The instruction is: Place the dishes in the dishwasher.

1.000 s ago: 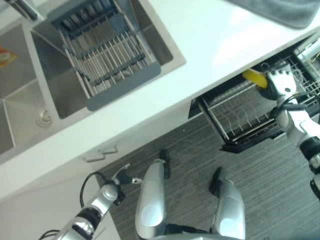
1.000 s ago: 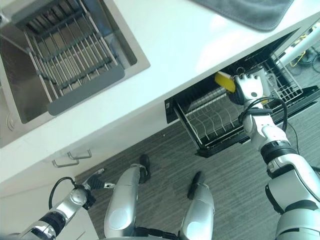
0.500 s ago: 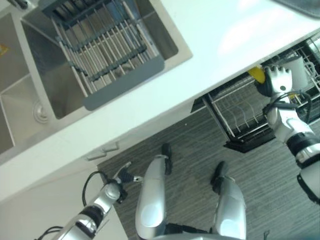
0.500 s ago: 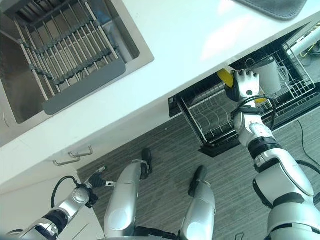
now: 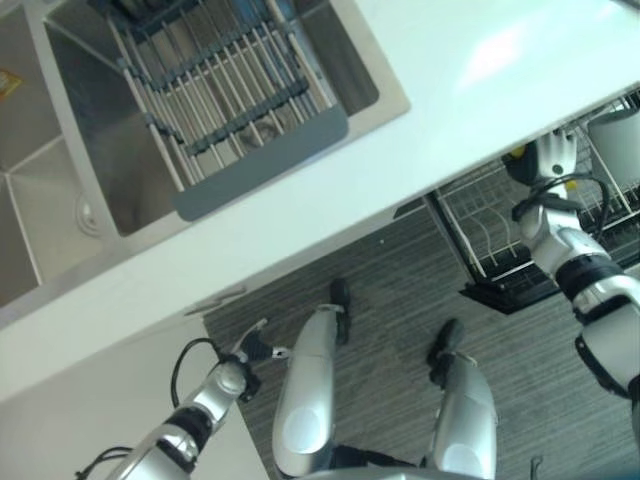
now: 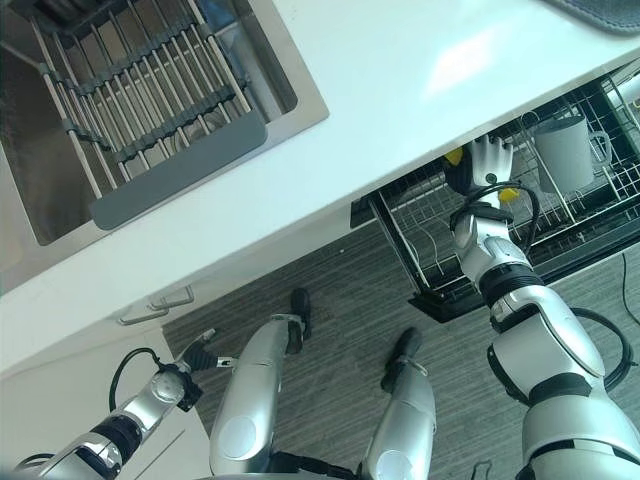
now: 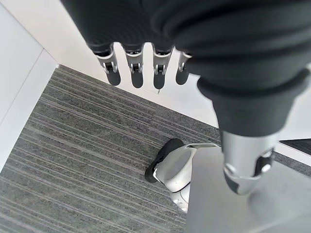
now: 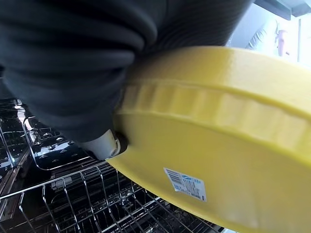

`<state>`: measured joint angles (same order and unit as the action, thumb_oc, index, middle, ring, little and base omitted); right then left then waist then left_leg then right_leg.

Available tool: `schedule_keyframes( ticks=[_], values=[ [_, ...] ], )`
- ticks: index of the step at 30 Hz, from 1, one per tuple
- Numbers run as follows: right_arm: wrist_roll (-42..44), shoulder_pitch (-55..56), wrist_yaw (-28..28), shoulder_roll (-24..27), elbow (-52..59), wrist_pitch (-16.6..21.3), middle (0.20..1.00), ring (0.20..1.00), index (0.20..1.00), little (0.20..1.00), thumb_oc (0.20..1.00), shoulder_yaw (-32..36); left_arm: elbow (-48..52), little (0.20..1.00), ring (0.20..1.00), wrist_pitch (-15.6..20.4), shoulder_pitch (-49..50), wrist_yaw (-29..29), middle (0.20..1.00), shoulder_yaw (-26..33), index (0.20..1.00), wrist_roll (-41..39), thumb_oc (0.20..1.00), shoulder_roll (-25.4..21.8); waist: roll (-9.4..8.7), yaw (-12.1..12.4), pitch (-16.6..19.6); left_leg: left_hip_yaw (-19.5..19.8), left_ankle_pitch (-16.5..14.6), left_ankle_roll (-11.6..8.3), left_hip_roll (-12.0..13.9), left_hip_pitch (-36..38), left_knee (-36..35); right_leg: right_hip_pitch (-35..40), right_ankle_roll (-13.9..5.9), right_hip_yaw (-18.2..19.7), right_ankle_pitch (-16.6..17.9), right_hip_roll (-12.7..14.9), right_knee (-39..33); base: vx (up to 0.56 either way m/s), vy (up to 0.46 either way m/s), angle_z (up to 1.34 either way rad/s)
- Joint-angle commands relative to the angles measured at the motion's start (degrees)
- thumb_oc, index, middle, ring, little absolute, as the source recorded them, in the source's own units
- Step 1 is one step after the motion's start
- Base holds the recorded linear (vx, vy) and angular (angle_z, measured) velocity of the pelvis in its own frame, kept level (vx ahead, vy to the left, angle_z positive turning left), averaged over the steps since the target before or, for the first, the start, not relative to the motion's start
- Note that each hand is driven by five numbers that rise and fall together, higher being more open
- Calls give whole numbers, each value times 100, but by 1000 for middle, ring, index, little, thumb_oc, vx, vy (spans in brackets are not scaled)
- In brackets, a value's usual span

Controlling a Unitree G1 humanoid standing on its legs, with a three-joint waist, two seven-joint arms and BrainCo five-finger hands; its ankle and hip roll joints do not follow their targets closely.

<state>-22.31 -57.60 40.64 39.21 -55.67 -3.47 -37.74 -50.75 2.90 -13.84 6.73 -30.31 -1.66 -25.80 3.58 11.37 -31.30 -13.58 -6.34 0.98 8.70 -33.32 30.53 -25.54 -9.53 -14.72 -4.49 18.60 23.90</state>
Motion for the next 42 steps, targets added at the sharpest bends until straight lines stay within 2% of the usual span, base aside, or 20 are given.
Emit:
schedule_keyframes(
  ticks=[1,3,7,11,14,20,24,25,33,42],
  values=[
    [40,-1367,583,179,203,-72,200,200,200,200,200,-7,3,1000,1000,36,-86,100,1000,-168,1000,-287,1000,21,75,209,150,675,-46,-37,-383,224,-886,-328,213,-513,-459,-77,813,4,84,0],
    [27,-1350,636,154,185,-88,200,200,200,200,200,16,15,1000,1000,46,-88,119,1000,-185,1000,-363,1000,49,110,201,150,665,-33,-29,-406,181,-920,-396,223,-505,-446,-74,820,-5,96,1],
    [-129,-1269,1208,57,94,-459,200,200,200,200,200,59,-52,1000,1000,162,-99,233,1000,-196,1000,-491,1000,174,165,178,150,645,-15,-17,-427,-1,-965,-611,234,-481,-410,-82,810,-34,75,-6],
    [-258,-1249,1644,52,80,-613,200,200,200,200,200,153,-90,1000,1000,218,-135,327,1000,-203,1000,-604,1000,265,199,153,150,635,8,-16,-443,-119,-997,-755,237,-469,-397,-92,819,-33,40,-1],
    [-335,-1258,1794,60,135,-743,200,200,200,200,200,150,-85,1000,1000,279,-159,381,1000,-224,1000,-656,1000,311,214,142,150,640,28,-21,-451,-183,-1022,-838,231,-470,-396,-94,835,-23,34,0],
    [-389,-1299,1917,129,215,-846,200,200,200,200,200,17,143,1000,1000,709,-201,499,1000,-277,1000,-874,1000,367,249,134,150,645,84,-31,-445,-441,-1055,-1126,221,-491,-391,-70,901,-24,25,1],
    [-319,-1241,2177,142,70,-819,200,200,200,200,200,69,407,1000,1000,887,-249,640,1000,-434,1000,-854,1000,342,291,135,150,682,144,-38,-481,-596,-1135,-1304,224,-491,-386,-98,925,-17,-1,1],
    [-266,-1173,2322,96,69,-909,200,200,200,200,200,71,483,1000,1000,868,-236,738,1000,-527,1000,-818,1000,382,307,131,150,686,158,-32,-500,-616,-1174,-1331,215,-494,-366,-97,890,0,0,0],
    [-63,-1297,2435,-61,-123,-1080,200,200,200,200,200,55,432,1000,1000,872,-245,968,1000,-642,1000,-871,1000,484,382,134,150,653,184,-51,-498,-701,-1219,-1433,185,-503,-348,-58,875,-3,4,0],
    [304,-1225,2363,-135,-355,-994,200,200,200,200,200,257,433,1000,1000,932,-241,982,1000,-641,1000,-890,1000,556,505,134,150,617,261,-72,-509,-792,-1345,-1599,190,-484,-392,-34,955,-9,13,0]
  ],
)
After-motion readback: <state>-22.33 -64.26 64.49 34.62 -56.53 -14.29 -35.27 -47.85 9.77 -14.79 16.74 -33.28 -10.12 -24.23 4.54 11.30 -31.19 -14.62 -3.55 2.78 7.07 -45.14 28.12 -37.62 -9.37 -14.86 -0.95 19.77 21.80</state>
